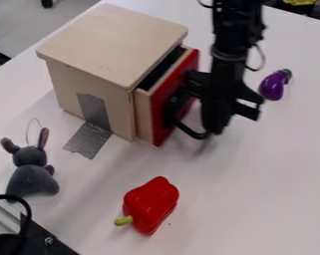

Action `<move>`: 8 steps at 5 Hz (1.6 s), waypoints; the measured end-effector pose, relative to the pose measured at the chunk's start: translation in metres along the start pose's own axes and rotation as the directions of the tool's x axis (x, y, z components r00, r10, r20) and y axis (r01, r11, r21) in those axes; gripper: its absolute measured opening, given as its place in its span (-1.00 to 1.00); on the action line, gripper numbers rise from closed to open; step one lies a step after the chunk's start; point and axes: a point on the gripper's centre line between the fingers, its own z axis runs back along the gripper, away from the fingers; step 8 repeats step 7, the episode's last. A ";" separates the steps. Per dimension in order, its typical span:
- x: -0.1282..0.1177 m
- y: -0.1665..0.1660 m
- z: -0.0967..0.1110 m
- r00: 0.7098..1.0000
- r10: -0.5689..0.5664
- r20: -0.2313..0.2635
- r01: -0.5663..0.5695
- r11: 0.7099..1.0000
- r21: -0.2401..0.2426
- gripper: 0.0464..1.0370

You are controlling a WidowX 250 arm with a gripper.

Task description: Open the drawers

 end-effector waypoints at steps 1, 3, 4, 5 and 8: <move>0.002 -0.029 0.005 0.998 -0.057 0.004 0.057 0.998 -0.019 -0.88; 0.007 -0.040 0.004 1.000 -0.012 0.003 0.012 1.000 -0.028 -0.40; 0.007 -0.039 0.004 1.000 0.013 0.002 -0.013 1.000 -0.024 0.24; 0.008 -0.038 0.008 1.000 0.018 0.022 -0.018 1.000 -0.020 0.81; 0.004 -0.042 0.063 0.985 0.005 0.171 0.001 0.999 -0.039 0.93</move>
